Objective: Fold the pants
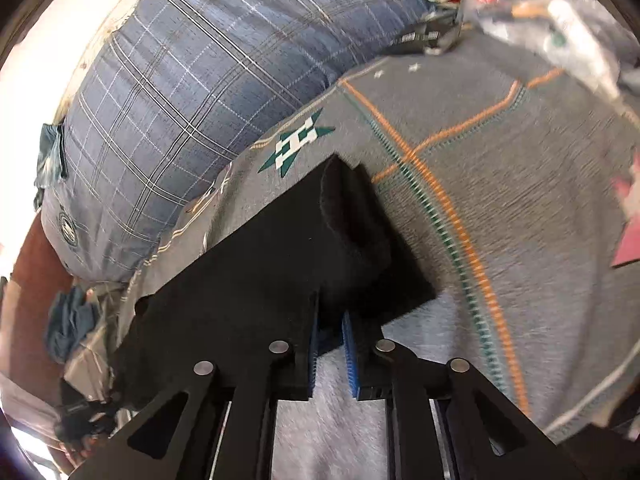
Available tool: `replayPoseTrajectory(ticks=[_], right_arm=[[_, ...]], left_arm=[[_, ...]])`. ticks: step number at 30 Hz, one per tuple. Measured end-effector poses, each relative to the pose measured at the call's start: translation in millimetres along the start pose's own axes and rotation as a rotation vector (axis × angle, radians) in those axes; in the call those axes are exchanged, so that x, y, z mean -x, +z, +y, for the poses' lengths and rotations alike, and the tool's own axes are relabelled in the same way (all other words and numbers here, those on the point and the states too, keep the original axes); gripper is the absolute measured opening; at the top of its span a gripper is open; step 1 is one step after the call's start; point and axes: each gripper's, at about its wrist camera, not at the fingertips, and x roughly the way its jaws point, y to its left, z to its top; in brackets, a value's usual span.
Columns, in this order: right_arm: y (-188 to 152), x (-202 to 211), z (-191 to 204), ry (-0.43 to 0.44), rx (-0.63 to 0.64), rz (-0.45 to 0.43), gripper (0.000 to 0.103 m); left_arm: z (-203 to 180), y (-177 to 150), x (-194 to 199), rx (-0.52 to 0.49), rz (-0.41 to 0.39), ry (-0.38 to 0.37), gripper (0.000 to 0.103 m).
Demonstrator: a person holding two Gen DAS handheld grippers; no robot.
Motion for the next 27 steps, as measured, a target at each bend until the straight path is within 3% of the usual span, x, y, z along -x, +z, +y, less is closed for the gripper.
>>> replayPoseTrajectory(ticks=[2,4,7,12,15,20,23,24,25,26,27], right_arm=[[2,14,-2,-0.023,-0.001,-0.034,0.019],[5,22,-4,-0.042,-0.002,-0.068,0.020],[14,23,-4,-0.035,-0.017,-0.084,0.022],[31,9,-14,-0.055,-0.076,-0.079,0.028],[38,-3,-18,-0.089,-0.080,-0.061,0.033],[44,-18,-14,-0.070,-0.062,-0.043,0.034],[44,-24,-1,-0.088,0.014,-0.036,0.034],[44,-25,4,-0.122,0.053,-0.035,0.025],[44,-26,9,-0.154,0.094,-0.036,0.011],[45,-25,12,-0.169,0.120,-0.040,0.010],[45,-21,14,-0.159,0.130,-0.047,0.009]], left_arm=[[5,5,21,0.008,-0.065,-0.009,0.008],[12,17,30,0.025,-0.124,0.020,0.029],[23,26,24,0.110,-0.147,0.001,0.049],[21,24,-6,0.158,-0.100,-0.043,0.050],[14,23,-14,0.147,-0.104,-0.026,0.059],[14,27,-19,0.179,-0.112,-0.021,0.064],[14,31,-24,0.191,-0.112,-0.004,0.063],[13,32,-26,0.188,-0.108,0.006,0.062],[11,33,-28,0.183,-0.103,0.017,0.051],[9,33,-28,0.174,-0.103,0.026,0.040],[8,32,-28,0.164,-0.098,0.030,0.020]])
